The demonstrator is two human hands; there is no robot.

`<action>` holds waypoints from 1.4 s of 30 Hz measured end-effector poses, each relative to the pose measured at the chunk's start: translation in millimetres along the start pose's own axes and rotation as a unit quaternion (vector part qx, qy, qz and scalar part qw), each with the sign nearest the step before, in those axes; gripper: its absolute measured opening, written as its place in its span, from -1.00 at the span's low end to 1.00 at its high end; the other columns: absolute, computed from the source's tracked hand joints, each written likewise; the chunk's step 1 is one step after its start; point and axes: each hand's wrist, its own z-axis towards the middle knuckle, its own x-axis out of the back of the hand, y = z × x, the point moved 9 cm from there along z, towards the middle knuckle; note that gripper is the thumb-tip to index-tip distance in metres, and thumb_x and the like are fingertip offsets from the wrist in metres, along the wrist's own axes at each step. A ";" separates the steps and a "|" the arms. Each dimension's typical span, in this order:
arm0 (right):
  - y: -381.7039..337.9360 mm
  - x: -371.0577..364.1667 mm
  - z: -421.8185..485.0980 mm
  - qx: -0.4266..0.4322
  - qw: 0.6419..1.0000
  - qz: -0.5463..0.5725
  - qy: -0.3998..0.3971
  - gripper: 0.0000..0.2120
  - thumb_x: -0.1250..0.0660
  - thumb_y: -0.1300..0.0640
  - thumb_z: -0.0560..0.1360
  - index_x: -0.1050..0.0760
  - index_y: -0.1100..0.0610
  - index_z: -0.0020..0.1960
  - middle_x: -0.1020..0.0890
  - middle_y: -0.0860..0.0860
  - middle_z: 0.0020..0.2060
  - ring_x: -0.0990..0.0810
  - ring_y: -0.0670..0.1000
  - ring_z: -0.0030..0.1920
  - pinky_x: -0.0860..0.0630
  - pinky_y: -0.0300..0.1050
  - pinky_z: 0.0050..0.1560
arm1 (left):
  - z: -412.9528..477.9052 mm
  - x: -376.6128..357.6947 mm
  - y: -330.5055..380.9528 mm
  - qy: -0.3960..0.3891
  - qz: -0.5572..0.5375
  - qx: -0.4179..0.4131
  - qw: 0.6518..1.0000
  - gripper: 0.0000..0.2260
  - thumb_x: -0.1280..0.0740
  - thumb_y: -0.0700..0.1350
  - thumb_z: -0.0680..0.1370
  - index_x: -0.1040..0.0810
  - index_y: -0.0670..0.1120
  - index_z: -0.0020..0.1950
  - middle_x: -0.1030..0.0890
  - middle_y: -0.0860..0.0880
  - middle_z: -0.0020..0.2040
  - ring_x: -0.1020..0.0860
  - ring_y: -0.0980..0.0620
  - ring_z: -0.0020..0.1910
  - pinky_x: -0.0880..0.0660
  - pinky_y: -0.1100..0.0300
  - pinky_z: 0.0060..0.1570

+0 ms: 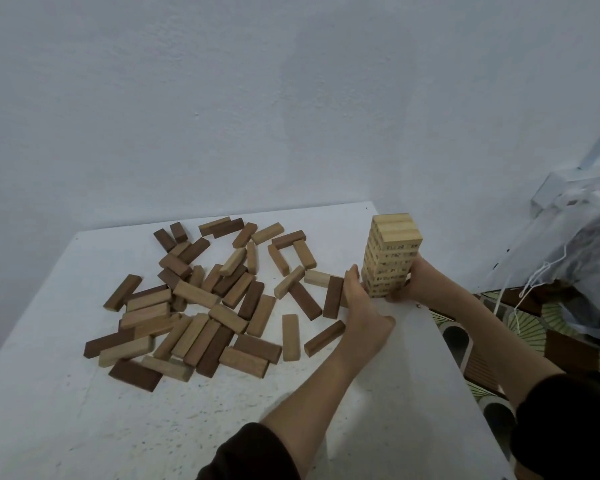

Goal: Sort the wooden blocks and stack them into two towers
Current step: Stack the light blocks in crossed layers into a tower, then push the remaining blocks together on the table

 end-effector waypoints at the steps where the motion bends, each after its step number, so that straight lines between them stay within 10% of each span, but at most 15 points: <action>1: 1.2 0.6 0.8 -0.002 1.000 0.002 -0.001 -0.15 -0.54 0.36 0.19 -0.27 0.09 0.38 -0.56 -0.06 0.09 -0.53 -0.02 0.14 -0.58 0.05 0.09 | 0.0 -0.1 -0.4 0.001 0.001 0.002 1.000 -0.18 -0.26 -0.49 0.40 0.09 -0.13 0.52 -0.13 0.07 0.35 -0.16 0.21 0.35 -0.25 0.38 0.26; 16: -14.9 -3.0 -8.2 -0.003 1.000 0.021 0.000 -0.03 -0.53 0.43 0.17 -0.09 0.18 0.44 -0.41 0.03 0.20 -0.49 0.01 0.17 -0.56 -0.30 -0.16 | -5.2 2.0 5.2 -0.012 -0.019 0.008 1.000 -0.19 -0.24 -0.49 0.43 0.12 -0.11 0.53 -0.13 0.01 0.43 -0.13 0.27 0.30 -0.25 0.41 0.23; 21: -9.8 -2.6 -29.3 -0.071 0.987 0.086 0.113 0.06 -0.44 0.55 0.26 0.10 0.10 0.51 -0.29 0.07 0.24 -0.42 0.05 0.00 -0.51 -0.14 -0.21 | -16.3 11.1 3.6 -0.002 -0.017 -0.002 1.000 -0.24 -0.22 -0.48 0.40 -0.02 0.00 0.47 -0.17 0.08 0.32 -0.20 0.20 0.29 -0.24 0.59 0.10; 25: 2.3 -5.7 -71.5 -0.169 0.921 0.214 0.279 -0.25 -0.24 0.50 0.44 -0.03 0.07 0.48 -0.30 0.08 0.26 -0.36 0.07 0.08 -0.43 -0.08 0.04 | -36.2 27.2 7.9 0.011 -0.044 -0.032 0.998 -0.25 -0.18 -0.53 0.39 -0.11 0.08 0.41 -0.22 0.10 0.29 -0.26 0.14 0.33 -0.27 0.65 0.03; 36: -124.0 -154.3 -138.0 0.180 0.954 -0.086 0.226 -0.61 -0.21 0.59 0.28 -0.49 0.21 -0.04 -0.49 0.03 -0.03 -0.46 0.02 0.01 -0.44 -0.24 0.09 | -127.3 141.0 0.1 0.173 0.210 -0.182 0.945 -0.62 -0.15 -0.49 0.38 -0.50 -0.17 0.08 -0.41 0.09 0.07 -0.35 0.18 0.12 -0.40 0.30 0.09; 42: -152.0 -216.6 -120.2 0.268 0.908 -0.286 0.149 -0.61 -0.09 0.33 0.37 -0.56 0.33 0.09 -0.61 0.22 0.01 -0.58 0.22 -0.02 -0.50 0.20 0.11 | -151.7 197.7 -24.9 0.217 0.391 -0.172 0.878 -0.65 -0.32 -0.39 0.42 -0.56 -0.19 0.18 -0.47 -0.07 0.12 -0.33 0.07 0.11 -0.33 0.27 0.12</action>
